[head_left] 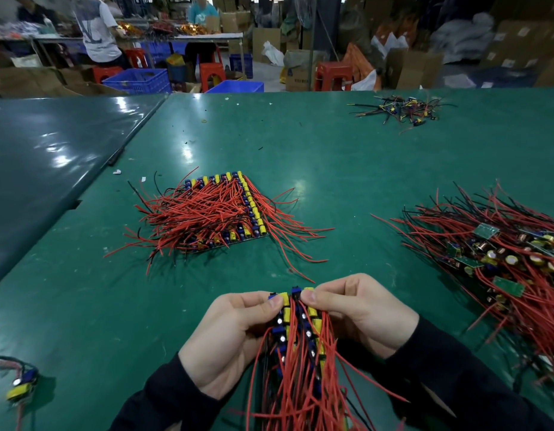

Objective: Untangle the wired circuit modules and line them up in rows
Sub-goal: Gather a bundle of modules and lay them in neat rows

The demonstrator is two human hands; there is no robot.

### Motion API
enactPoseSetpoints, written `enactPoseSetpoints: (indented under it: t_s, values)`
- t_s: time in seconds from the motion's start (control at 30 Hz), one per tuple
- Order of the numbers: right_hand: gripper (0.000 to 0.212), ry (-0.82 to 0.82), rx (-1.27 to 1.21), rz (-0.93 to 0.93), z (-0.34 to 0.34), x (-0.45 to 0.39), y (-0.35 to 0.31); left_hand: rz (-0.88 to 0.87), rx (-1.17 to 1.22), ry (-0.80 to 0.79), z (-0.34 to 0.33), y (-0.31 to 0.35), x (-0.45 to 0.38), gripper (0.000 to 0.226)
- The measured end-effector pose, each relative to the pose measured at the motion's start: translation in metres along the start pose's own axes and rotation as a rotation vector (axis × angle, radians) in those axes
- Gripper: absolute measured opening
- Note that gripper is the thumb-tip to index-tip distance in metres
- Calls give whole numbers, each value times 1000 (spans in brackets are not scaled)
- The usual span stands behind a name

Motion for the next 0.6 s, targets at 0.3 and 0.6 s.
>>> enactPoseSetpoints:
  t_s: [0.3, 0.6]
  values:
    - [44, 17, 479, 162, 9, 2, -14, -186, -178, 93, 5, 20, 4, 32]
    - [68, -93, 391, -15, -5, 5, 9, -95, -123, -32, -2, 20, 8, 27]
Point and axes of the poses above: each hand's wrist, its own x-axis away from the middle knuckle, its own z-axis out of the back of the hand, y = z × x, the point moved 10 cm from there along -x, towards the middle knuckle, and after that the axes turned 9 degrees about y, right-handed, at the moved point
